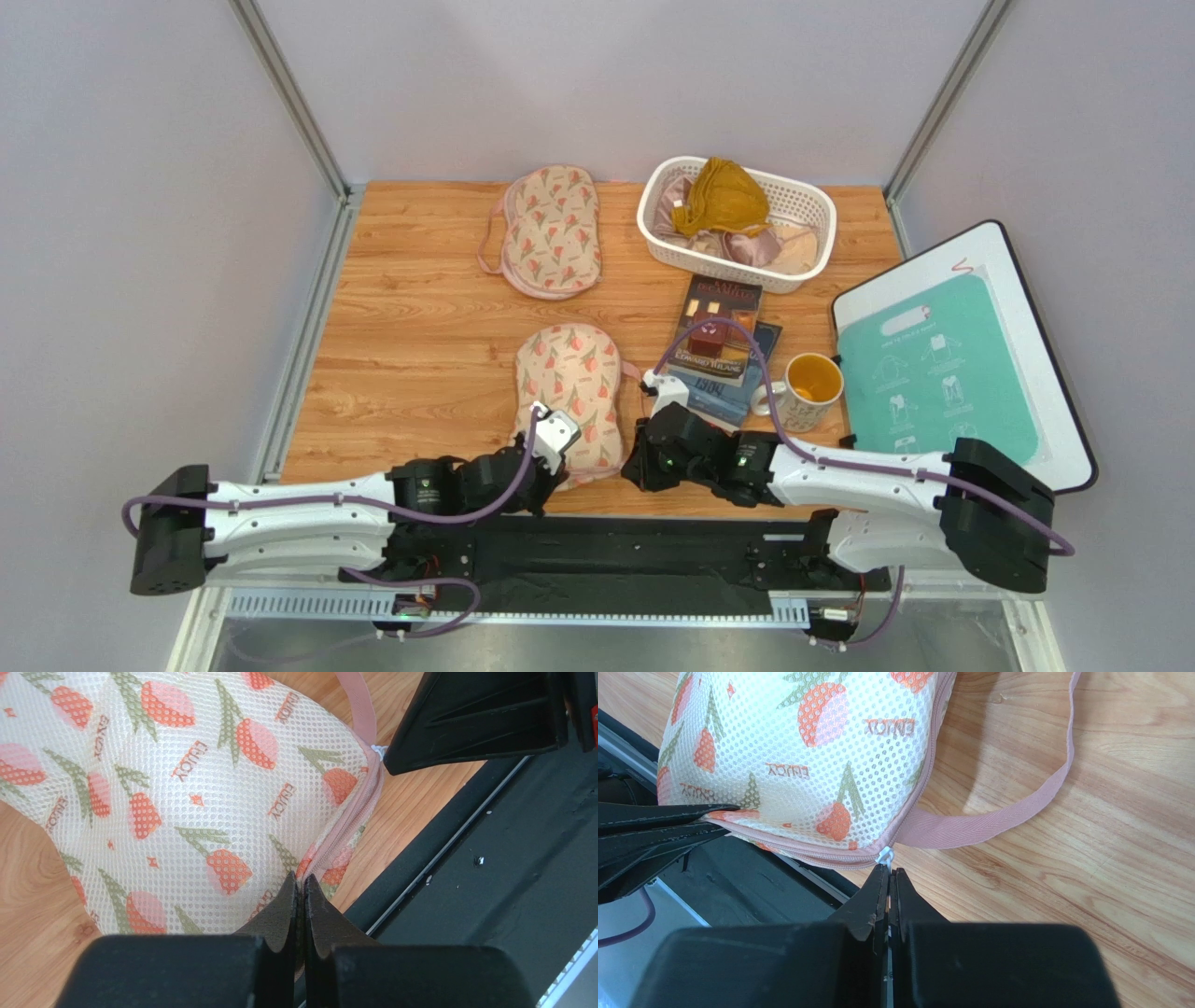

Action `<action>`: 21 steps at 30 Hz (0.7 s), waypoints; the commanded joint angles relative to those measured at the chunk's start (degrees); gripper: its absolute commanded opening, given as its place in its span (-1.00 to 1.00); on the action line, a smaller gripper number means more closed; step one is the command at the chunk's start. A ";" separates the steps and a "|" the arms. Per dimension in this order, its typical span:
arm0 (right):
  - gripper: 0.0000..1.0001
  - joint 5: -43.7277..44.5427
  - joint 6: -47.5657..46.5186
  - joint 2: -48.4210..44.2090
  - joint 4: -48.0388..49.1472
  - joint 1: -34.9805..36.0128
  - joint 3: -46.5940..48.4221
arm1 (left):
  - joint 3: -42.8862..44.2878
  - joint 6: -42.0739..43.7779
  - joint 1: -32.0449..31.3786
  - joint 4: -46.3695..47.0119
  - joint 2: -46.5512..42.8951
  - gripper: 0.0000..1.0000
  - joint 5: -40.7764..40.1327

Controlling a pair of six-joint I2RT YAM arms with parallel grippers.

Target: Unzip the laundry bag and remove the bra

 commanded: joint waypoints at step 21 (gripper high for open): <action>-1.00 -1.71 0.28 4.46 2.37 -0.02 1.32 | 11.80 2.56 -3.24 5.54 15.44 0.54 2.69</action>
